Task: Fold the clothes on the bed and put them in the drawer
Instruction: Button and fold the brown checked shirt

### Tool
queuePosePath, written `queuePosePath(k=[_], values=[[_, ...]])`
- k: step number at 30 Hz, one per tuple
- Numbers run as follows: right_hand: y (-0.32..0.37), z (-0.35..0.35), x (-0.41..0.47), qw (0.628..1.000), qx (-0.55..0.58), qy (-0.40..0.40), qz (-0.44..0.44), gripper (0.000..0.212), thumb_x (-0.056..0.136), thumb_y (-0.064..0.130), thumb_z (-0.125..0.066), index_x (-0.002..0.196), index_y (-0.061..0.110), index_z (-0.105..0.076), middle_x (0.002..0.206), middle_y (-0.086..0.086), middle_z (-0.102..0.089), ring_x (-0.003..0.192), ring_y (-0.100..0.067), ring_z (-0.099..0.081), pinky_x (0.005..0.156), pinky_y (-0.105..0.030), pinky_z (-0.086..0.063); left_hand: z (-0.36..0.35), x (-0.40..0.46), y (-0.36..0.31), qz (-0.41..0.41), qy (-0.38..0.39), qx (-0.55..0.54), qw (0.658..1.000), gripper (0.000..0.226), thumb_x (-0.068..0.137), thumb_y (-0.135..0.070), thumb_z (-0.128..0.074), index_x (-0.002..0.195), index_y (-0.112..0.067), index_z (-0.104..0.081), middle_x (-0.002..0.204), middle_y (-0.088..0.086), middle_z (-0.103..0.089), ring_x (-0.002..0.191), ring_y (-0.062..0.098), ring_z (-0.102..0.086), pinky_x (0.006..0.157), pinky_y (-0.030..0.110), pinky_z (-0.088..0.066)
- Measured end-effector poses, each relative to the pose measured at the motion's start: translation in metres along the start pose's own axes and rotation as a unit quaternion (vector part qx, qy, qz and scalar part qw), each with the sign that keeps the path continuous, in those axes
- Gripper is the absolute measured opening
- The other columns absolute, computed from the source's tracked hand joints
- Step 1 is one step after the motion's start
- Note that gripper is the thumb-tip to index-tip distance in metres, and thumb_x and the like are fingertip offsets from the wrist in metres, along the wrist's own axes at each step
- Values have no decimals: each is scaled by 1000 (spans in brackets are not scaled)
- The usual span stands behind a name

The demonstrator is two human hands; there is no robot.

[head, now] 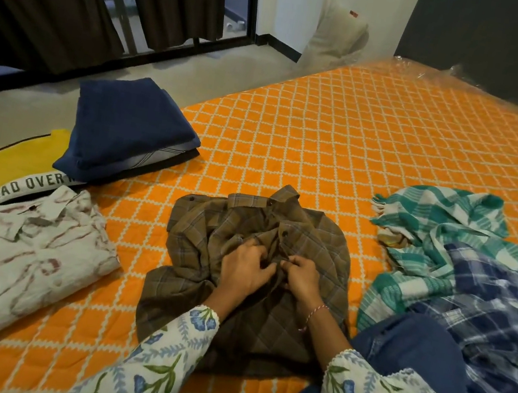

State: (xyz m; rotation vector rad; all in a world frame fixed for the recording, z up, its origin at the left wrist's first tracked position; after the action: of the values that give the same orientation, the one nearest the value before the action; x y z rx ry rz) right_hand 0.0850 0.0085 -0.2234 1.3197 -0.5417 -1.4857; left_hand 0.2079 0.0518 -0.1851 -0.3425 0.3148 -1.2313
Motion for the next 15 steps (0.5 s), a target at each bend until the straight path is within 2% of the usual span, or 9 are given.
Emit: queuePosePath(k=[3,5,7,8,11,13,15], values=[[-2,1,-1,999,26,21,-4,23,95,8,-52,73,9,-60,79,-15,-60,80,-29,-60,77,-46,-53,-5,-1,2,25,4,-42,999,21,89,-36,-61,92,-17,-69,102,0,-61,97,19,-59,69,27,-43],[-3,4,-3,999,37,4,8,25,93,8,-55,70,10,-62,77,-16,-62,79,-30,-61,78,-50,-53,-4,1,10,65,-14,-111,992,15,91,-28,-61,81,-18,-66,85,-1,-64,88,20,-63,63,27,-43],[-4,6,-4,999,47,5,9,26,93,10,-57,67,10,-64,73,-16,-60,75,-30,-59,74,-48,-52,-3,3,15,89,-11,-165,982,17,90,-28,-61,75,-21,-60,70,-5,-58,80,22,-64,59,25,-39],[-3,6,-4,998,55,10,10,26,93,11,-57,68,10,-65,71,-15,-60,75,-30,-58,73,-45,-51,-2,4,15,87,-4,-166,982,16,89,-30,-62,76,-22,-58,69,-5,-57,79,22,-63,59,25,-39],[1,12,-5,998,58,-3,28,22,91,11,-60,72,18,-67,73,-7,-64,80,-30,-61,77,-43,-50,-3,2,7,66,16,-75,995,23,84,-41,-67,90,-20,-61,86,-3,-61,87,17,-60,63,27,-41],[3,18,-7,998,45,-28,40,22,89,11,-62,71,23,-67,79,-6,-68,87,-29,-64,84,-46,-51,-3,2,-1,51,10,-4,999,19,89,-35,-62,97,-18,-62,98,2,-65,96,22,-61,71,32,-47],[2,23,-8,998,35,-43,42,23,87,11,-64,69,25,-65,80,-4,-68,89,-28,-65,86,-48,-52,-2,2,-4,63,15,-4,998,13,92,-27,-56,96,-18,-65,101,6,-66,99,26,-61,76,35,-48]])
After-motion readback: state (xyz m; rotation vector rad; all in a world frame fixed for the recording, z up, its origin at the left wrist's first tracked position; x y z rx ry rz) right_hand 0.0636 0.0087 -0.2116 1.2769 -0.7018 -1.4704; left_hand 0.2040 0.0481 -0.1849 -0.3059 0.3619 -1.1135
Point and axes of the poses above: each hand's wrist, its own x-axis towards the middle knuckle, its own z-axis out of the back of the hand, y = z × x, the point moved 5 cm from there along x, towards the middle knuckle
